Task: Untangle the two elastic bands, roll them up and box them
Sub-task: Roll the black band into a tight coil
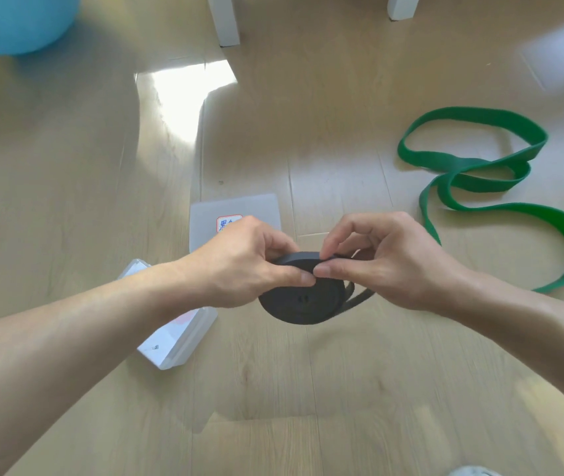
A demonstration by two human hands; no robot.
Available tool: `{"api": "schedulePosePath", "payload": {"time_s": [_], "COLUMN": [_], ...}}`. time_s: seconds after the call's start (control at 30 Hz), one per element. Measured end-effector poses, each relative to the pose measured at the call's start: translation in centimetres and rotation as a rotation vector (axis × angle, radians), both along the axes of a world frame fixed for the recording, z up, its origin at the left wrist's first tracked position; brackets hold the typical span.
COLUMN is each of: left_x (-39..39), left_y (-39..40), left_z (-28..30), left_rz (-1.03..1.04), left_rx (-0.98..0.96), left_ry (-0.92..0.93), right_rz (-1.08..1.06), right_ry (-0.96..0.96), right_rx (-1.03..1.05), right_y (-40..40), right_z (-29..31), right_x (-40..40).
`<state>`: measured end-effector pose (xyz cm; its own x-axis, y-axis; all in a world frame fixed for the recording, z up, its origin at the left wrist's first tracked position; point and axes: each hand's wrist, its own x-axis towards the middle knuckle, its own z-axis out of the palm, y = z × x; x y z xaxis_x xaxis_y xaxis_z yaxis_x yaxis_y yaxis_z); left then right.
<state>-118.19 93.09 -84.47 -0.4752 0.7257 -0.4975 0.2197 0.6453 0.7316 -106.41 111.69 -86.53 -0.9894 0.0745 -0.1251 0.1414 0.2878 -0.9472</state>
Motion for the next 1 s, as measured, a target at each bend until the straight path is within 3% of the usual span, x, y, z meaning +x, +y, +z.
{"api": "schedulePosePath", "payload": {"time_s": [0.2, 0.43, 0.57, 0.73, 1.0], "left_x": [-1.0, -0.4, -0.4, 0.5, 0.3], "left_y": [-1.6, -1.6, -1.2, -0.6, -1.5], "left_z": [-0.9, -0.8, 0.1, 0.2, -0.7], "left_rz": [0.393, 0.445, 0.296, 0.04, 0.225], "left_rx": [0.215, 0.267, 0.191, -0.046, 0.15], "left_ry": [-0.35, -0.611, -0.538, -0.184, -0.341], "right_rz": [-0.252, -0.286, -0.223, 0.04, -0.098], "right_ry": [0.002, -0.059, -0.087, -0.14, -0.129], "right_rx": [-0.27, -0.354, -0.288, -0.076, -0.117], "right_y": [1.2, 0.5, 0.4, -0.3, 1.0], "right_z": [-1.0, -0.6, 0.0, 0.9, 0.7], "right_x": [0.5, -0.1, 0.0, 0.3, -0.1]}}
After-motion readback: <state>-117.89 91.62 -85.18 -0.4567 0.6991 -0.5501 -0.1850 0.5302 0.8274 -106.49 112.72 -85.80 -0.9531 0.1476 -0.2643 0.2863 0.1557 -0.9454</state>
